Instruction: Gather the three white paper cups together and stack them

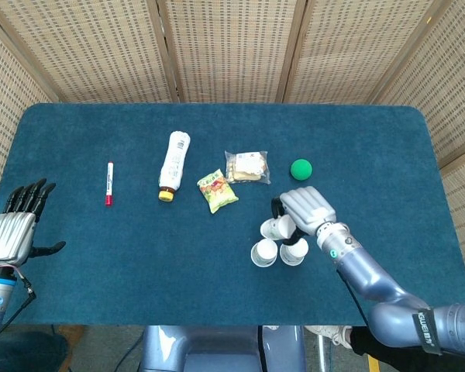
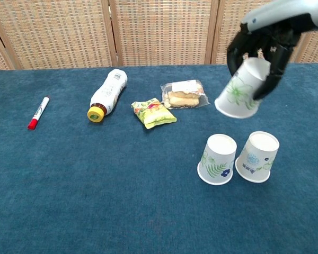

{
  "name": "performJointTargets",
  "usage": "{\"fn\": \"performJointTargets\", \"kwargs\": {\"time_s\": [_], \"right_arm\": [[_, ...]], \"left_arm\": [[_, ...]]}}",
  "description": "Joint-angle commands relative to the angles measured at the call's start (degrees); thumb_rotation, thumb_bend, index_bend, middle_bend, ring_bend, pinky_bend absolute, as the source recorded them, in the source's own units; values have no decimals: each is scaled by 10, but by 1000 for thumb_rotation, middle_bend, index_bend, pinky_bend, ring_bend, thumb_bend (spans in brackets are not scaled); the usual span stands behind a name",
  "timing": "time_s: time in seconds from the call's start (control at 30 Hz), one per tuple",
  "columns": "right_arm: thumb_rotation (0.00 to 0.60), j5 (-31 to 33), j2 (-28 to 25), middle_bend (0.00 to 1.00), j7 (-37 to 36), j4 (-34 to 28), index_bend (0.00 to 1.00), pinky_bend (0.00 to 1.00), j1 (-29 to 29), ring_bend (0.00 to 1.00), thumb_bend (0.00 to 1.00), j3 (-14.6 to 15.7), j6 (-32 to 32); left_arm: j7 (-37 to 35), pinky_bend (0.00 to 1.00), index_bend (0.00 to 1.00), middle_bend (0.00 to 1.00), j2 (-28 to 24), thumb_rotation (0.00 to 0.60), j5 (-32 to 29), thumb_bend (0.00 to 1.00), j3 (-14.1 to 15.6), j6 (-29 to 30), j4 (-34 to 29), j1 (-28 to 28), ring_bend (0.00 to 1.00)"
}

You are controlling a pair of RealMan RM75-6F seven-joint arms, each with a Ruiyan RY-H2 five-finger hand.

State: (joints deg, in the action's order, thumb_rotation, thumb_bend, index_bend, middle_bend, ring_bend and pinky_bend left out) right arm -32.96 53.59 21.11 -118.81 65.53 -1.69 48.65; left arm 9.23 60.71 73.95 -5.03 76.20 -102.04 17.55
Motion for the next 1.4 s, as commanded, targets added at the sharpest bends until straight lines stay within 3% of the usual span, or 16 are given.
{"fn": "performJointTargets", "kwargs": {"time_s": [0.03, 0.4, 1.0, 1.07, 1.2, 1.27, 1.4], "right_arm": [[600, -19, 5, 532, 17, -11, 500, 664, -21, 527, 259, 23, 0], [600, -32, 32, 526, 34, 0, 500, 664, -33, 527, 259, 24, 13], [600, 35, 87, 486, 102, 34, 428, 654, -1, 495, 239, 36, 13], [600, 51, 81, 372, 108, 27, 336, 577, 5, 376, 149, 41, 2], [600, 49, 66, 25, 101, 14, 30, 176, 8, 25, 1, 34, -2], [600, 36, 57, 0, 89, 4, 0, 74, 2, 0, 0, 26, 4], [600, 16, 25, 0, 81, -24, 0, 53, -7, 0, 0, 18, 19]], "left_arm": [[5, 0, 0, 0, -6, 600, 5, 0, 3, 0, -9, -3, 0], [20, 0, 0, 0, -9, 600, 12, 0, 6, 4, -23, -10, 0], [14, 0, 0, 0, -20, 600, -10, 0, -2, -23, -26, -6, 0], [13, 0, 0, 0, -21, 600, -10, 0, -3, -22, -27, -7, 0], [11, 0, 0, 0, -21, 600, -9, 0, -4, -22, -27, -8, 0], [11, 0, 0, 0, -21, 600, -9, 0, -4, -22, -27, -8, 0], [10, 0, 0, 0, -21, 600, -9, 0, -5, -23, -26, -8, 0]]}}
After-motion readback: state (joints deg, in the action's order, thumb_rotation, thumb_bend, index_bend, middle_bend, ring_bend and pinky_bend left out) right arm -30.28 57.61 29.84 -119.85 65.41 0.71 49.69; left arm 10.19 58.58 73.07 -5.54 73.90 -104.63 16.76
